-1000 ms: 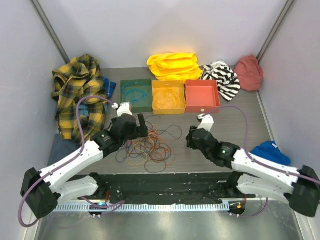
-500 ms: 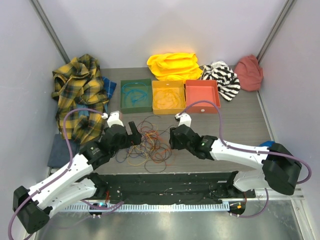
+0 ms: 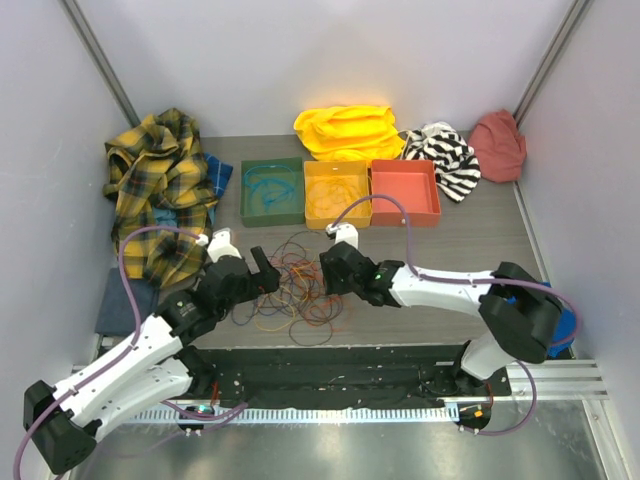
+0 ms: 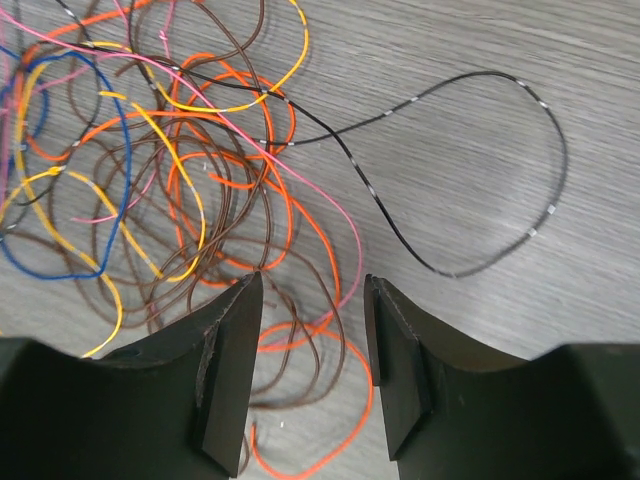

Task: Untangle the cables

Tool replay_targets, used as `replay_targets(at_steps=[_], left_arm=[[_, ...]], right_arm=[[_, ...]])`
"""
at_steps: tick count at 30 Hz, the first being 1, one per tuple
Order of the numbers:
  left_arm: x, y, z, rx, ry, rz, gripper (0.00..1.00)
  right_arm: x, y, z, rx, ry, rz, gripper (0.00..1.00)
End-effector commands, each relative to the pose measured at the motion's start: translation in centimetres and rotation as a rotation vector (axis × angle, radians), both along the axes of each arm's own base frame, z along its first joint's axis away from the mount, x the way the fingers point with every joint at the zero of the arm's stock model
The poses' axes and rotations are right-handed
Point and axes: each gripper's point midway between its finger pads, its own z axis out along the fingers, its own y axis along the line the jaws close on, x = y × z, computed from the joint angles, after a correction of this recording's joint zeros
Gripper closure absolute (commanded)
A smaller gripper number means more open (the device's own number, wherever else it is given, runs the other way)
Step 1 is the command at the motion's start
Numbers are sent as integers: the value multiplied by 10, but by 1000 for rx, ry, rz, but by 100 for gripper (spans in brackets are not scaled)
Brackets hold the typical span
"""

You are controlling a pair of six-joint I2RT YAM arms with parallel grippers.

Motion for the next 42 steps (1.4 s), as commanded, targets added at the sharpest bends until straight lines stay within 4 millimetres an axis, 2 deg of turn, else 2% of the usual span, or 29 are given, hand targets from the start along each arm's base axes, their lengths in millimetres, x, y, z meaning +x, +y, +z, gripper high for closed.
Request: replay_targets(at_steps=[1,10,13,16,22,28,39,42], left_arm=[[2,3,2,-18,-14,32,0],[-1,3,-3,-24,-9,24,0],[-2,4,-2,-22,-10,20,0],[-4,6,-3,-16,-13,21,0],[-5,8,-6,-15,-16,20,0],[-5,5,-6,-20,-6,12,0],[-7,7,-8,-20,-3,15,0],[-7,5,-7,-23,-2,12,0]], right_arm=[[11,21,0,-2,-13,35,48],[16,49,10,72,-7,68,48],[20,46,6,51,-17,44,48],[23,35,-4,-3,-18,9,48],[18,23,-19,-36,-2,-8,48],[22,34,-12,-2,-16,7,49],[26,34,-39,-55,6,-5,64],[26,33,-41,-64,5,-8,74]])
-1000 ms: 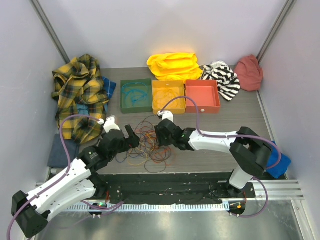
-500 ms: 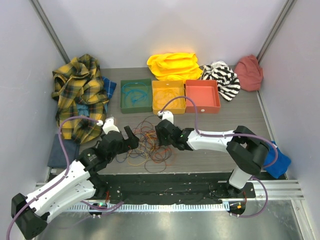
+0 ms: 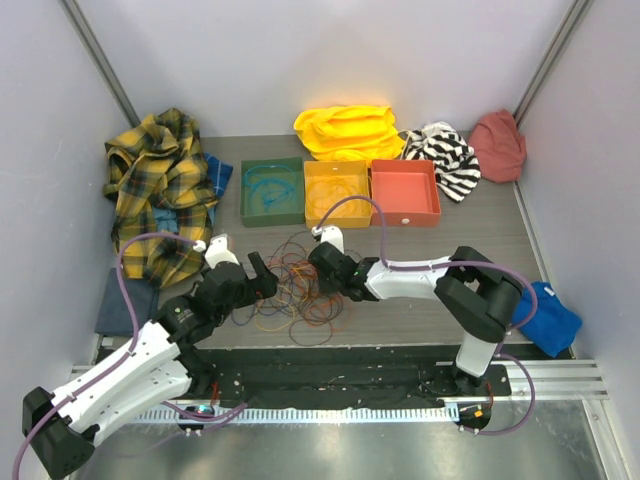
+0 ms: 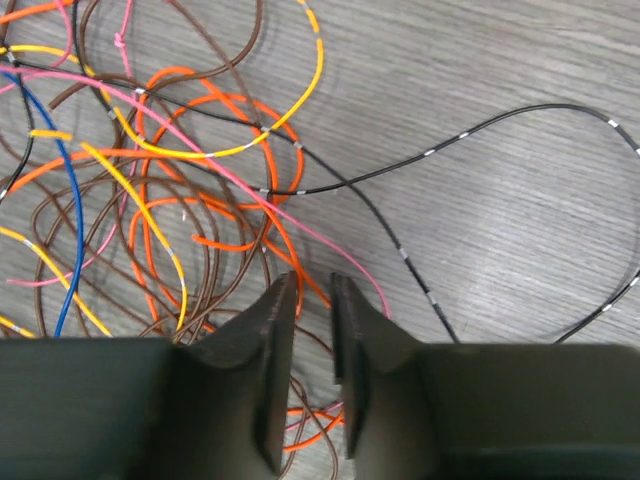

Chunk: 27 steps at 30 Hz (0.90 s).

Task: Untangle the cables

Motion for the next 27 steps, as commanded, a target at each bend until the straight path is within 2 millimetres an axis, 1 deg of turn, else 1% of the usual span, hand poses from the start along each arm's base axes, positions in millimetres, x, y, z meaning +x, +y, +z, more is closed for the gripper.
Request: replay_targets(at_steps=[1,3,4,6,7,9,10,11,13,14,15,16,17,18,19,20,21,22,23,24,26,27], left_arm=[[1,0,2,-5,-6,4,0],[1,0,2,-6,-7,4,0],[1,0,2,-6,-6,3,0],[1,-1,2,-8,-8,3,0],[1,-1,3,-11,-10,4,0],[1,-1,3,-10,-9,4,0],[2,-1,4,-12,-12,3,0],[2,-2,4,-13,-12,2,0],[2,-2,5,-16,-14,1,0],[3,-3,5,-15,-12,1,0],[3,-3,7,-17,-14,0,0],[3,-3,7,-16,-14,-1,0],[4,-4,8,-20,-17,0,0],[5,-6,8,-22,-19,-4,0],[6,-7,9,-25,-21,-4,0],[8,-9,12,-33,-31,-6,0],[9,-11,11,-32,-26,-8,0],[10,-12,12,-34,-29,-12,0],[14,-15,16,-40,-40,-14,0],[15,-18,14,-35,-33,-17,0],[20,-23,21,-42,-48,-26,0],[24,-27,26,-57,-65,-28,0]], right_arm=[[7,6,4,14,-30,-14,78],[7,5,5,14,-32,-18,81],[6,3,8,16,-38,-18,87],[7,-2,15,15,-58,-34,92],[8,-5,25,27,-74,-41,99],[10,-12,39,19,-105,-61,99],[11,-15,50,25,-125,-63,99],[12,-19,73,54,-157,-74,99],[14,-25,108,87,-216,-87,99],[11,-32,139,131,-253,-91,99],[11,-32,163,166,-287,-95,99],[11,-37,181,180,-313,-96,99],[4,-47,209,215,-345,-95,99],[4,-51,234,248,-378,-106,99],[1,-57,251,262,-405,-103,99],[-3,-66,260,252,-411,-106,99],[-7,-76,290,299,-451,-119,99],[-9,-83,301,302,-470,-130,99],[-12,-92,307,286,-474,-132,99],[-18,-101,330,330,-505,-139,99],[-23,-115,344,330,-521,-152,99],[-26,-120,358,354,-538,-158,99]])
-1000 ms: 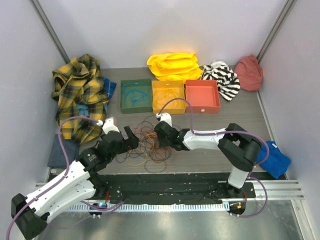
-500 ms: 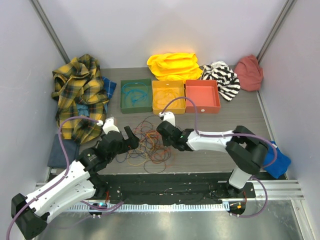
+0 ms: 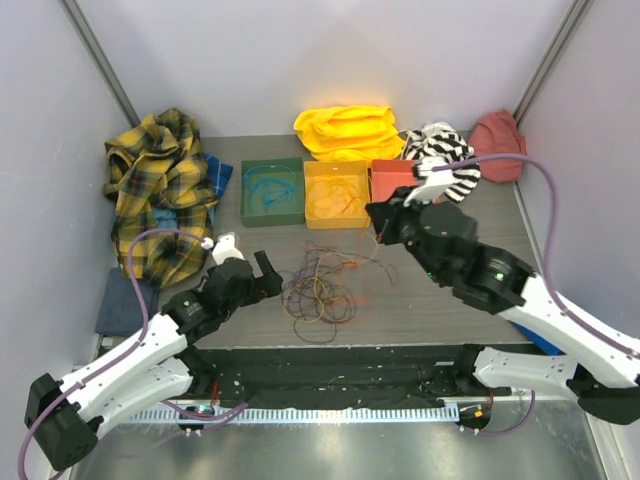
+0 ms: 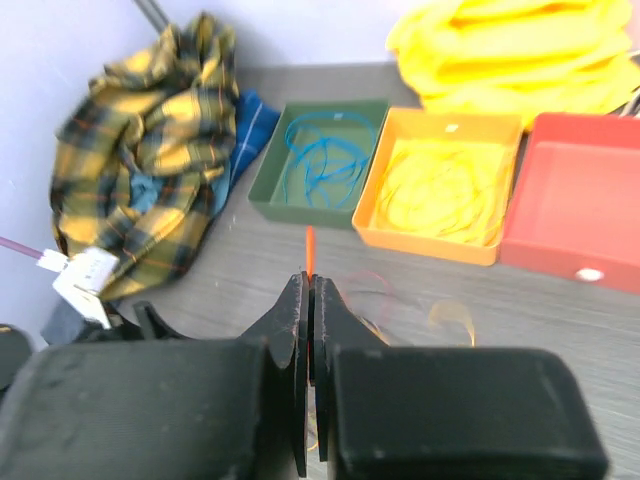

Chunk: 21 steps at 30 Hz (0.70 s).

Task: Untangle the cables

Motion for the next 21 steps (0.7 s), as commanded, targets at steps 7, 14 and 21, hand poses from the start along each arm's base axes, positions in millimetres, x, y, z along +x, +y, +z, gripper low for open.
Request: replay_targets(at_steps=[7,14,21], left_arm=[[40,-49,80,-214,-242,-73,0],[47,-58,116,-273,-367,-108,0],[30,-82,166,-462,-636,-292,0]], right_arm=[[-30,-65,73,31,-98,-49,99],[-34,-27,69,12,-49,99,99],[-35,-24,69,64,-46,101,99]])
